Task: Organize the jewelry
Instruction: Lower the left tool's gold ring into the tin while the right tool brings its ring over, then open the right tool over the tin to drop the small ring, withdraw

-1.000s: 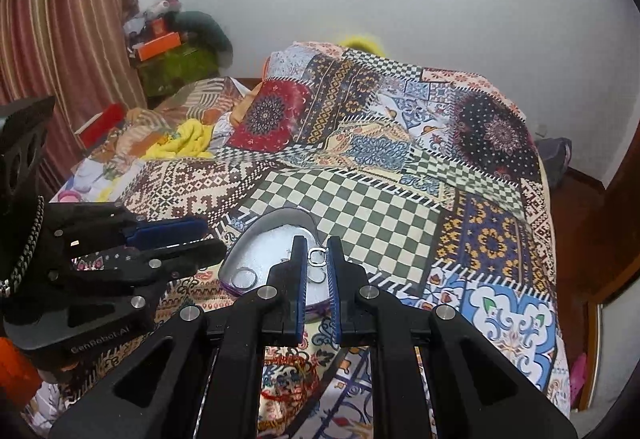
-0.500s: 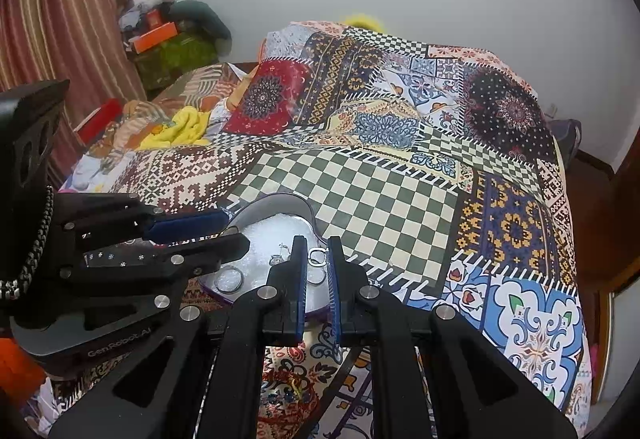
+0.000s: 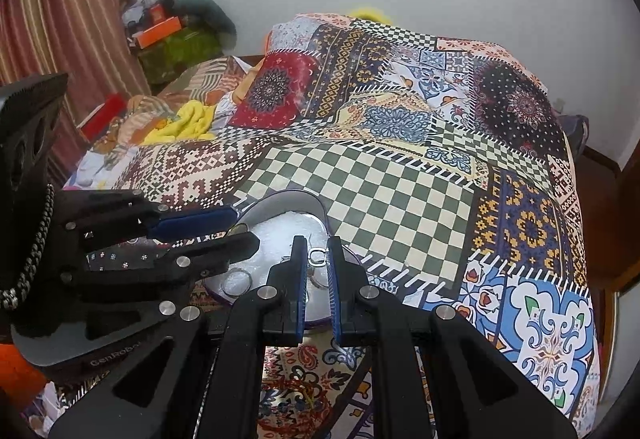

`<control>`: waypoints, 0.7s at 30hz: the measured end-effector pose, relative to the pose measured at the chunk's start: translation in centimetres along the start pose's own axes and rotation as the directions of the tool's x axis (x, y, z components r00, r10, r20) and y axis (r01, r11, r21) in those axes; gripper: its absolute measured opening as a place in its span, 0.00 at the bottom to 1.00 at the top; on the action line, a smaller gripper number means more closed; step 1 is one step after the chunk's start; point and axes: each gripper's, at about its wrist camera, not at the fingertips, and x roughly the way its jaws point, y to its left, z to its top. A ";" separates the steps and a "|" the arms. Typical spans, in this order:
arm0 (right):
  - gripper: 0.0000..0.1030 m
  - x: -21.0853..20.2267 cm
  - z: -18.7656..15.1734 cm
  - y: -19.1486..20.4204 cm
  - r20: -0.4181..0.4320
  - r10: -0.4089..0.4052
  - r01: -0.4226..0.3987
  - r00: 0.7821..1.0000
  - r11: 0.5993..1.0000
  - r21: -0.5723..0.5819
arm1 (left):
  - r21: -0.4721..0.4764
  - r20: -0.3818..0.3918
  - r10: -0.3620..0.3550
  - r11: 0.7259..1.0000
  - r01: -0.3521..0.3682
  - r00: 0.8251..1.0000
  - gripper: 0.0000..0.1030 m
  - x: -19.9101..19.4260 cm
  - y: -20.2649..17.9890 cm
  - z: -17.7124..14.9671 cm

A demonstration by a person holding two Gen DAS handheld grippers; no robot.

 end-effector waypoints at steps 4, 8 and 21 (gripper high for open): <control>0.08 0.1 0.0 0.3 -0.004 0.004 -0.004 1.000 1.000 -0.007 | 0.003 0.000 -0.003 1.000 0.003 1.000 0.20 -0.1 0.2 0.1; 0.08 0.1 0.0 0.4 -0.006 0.006 -0.006 1.000 1.000 -0.007 | -0.012 -0.010 -0.030 0.999 0.029 1.000 0.21 -0.1 0.5 0.1; 0.08 1.3 0.1 2.6 -0.047 0.031 -0.035 0.998 0.997 -0.075 | -0.038 0.007 0.029 0.999 -0.029 1.000 0.21 -2.2 2.2 -0.4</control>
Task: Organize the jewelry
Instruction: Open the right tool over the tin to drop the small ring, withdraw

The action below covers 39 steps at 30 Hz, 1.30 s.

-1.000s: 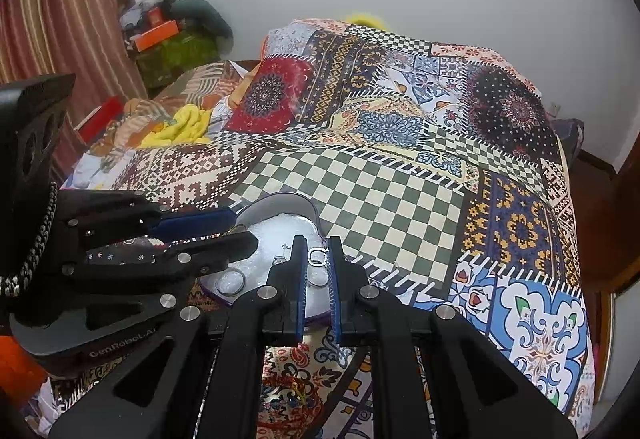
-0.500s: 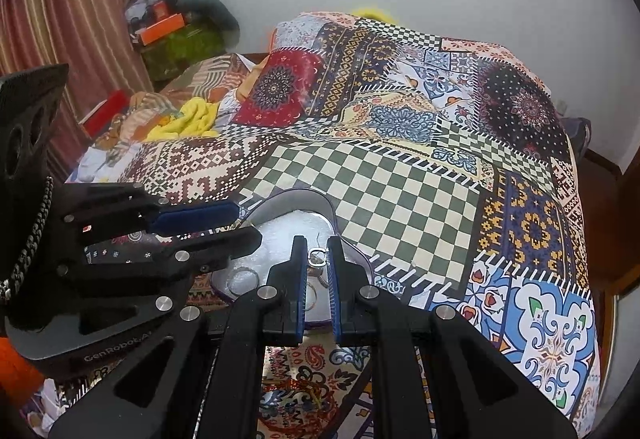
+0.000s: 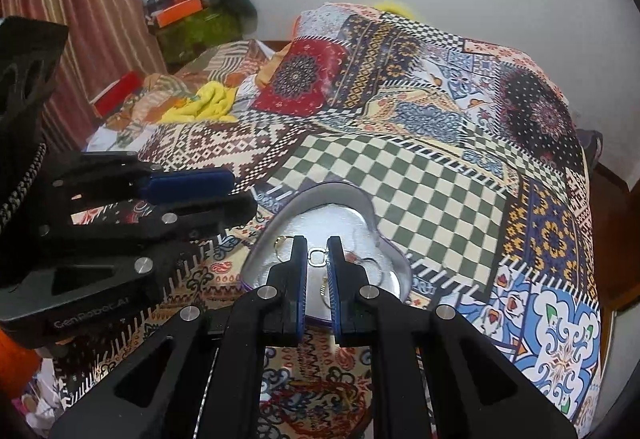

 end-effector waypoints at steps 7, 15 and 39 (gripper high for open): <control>0.08 1.2 0.2 0.5 -0.040 0.012 -0.012 0.999 1.000 -0.012 | 0.004 -0.020 0.011 1.000 -0.011 1.000 0.21 -0.1 0.2 -0.9; 0.09 1.3 0.1 1.1 -0.093 0.011 -0.014 0.996 1.000 -0.025 | -0.008 -0.022 -0.006 1.000 0.005 1.000 0.21 -0.3 0.1 -0.9; 0.12 -6.8 -2.2 0.8 -0.018 -0.104 0.105 0.994 0.993 0.047 | 0.022 0.015 -0.010 1.000 0.010 1.000 0.33 -6.1 -3.9 -1.8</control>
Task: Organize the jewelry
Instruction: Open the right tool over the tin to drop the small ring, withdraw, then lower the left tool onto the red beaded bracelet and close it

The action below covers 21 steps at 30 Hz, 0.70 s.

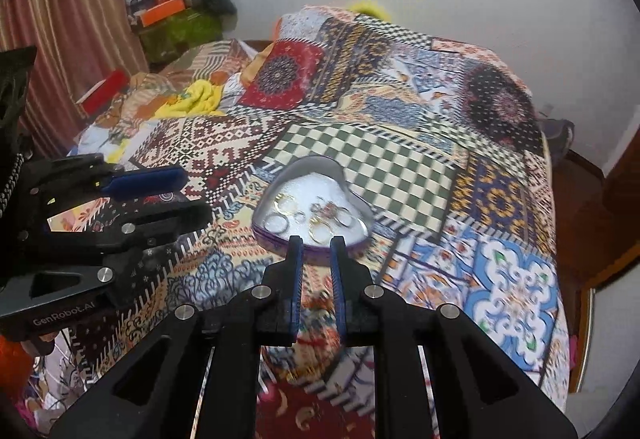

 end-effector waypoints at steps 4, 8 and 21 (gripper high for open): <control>0.12 -1.3 -1.0 -1.0 0.000 -0.006 0.006 1.000 0.999 0.032 | 0.011 -0.014 -0.010 1.000 0.010 1.000 0.34 -0.1 -1.0 -0.5; 0.12 -2.4 -2.1 -1.7 -0.004 -0.012 0.012 1.000 0.999 0.049 | 0.015 -0.042 -0.028 0.999 0.029 0.999 0.34 0.4 -2.0 -1.2; 0.12 -2.2 -5.6 -2.8 -0.052 -0.031 0.035 0.998 0.996 0.082 | -0.085 -0.203 -0.122 0.991 0.107 0.972 0.34 6.0 -3.2 -4.1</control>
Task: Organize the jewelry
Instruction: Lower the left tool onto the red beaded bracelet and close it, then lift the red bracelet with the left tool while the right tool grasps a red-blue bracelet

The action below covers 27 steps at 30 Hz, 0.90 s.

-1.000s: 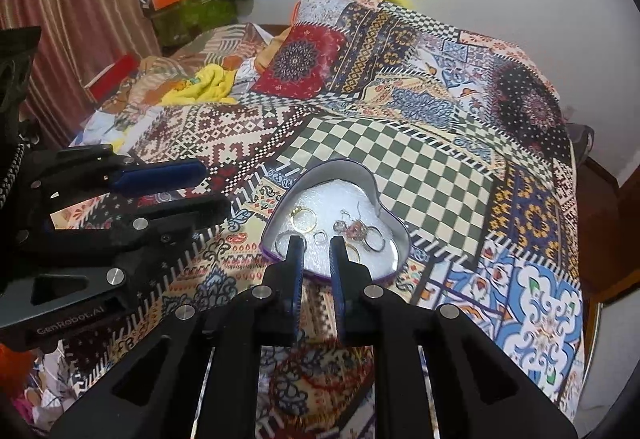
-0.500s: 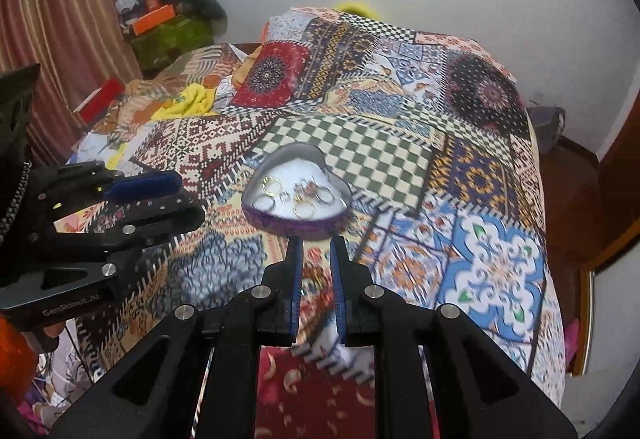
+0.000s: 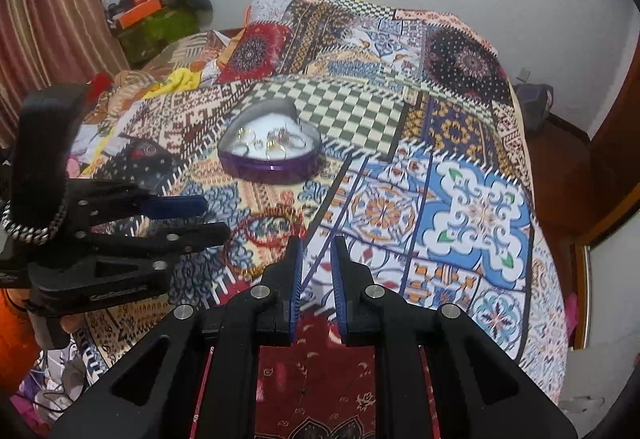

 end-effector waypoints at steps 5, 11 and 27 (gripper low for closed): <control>0.12 0.8 -1.0 -0.2 -0.031 0.011 -0.010 0.999 1.000 0.014 | -0.017 0.001 0.002 1.000 -0.002 1.000 0.16 0.8 0.0 -0.1; 0.12 0.9 -1.3 -1.1 -0.033 0.023 -0.021 0.999 0.998 0.060 | 0.038 0.005 0.042 0.998 -0.042 0.999 0.01 0.8 -1.0 0.0; 0.13 1.0 -0.1 0.1 -0.025 0.037 -0.036 0.999 0.998 0.058 | 0.032 0.188 0.161 0.985 -0.170 0.969 0.01 -5.7 0.9 -0.1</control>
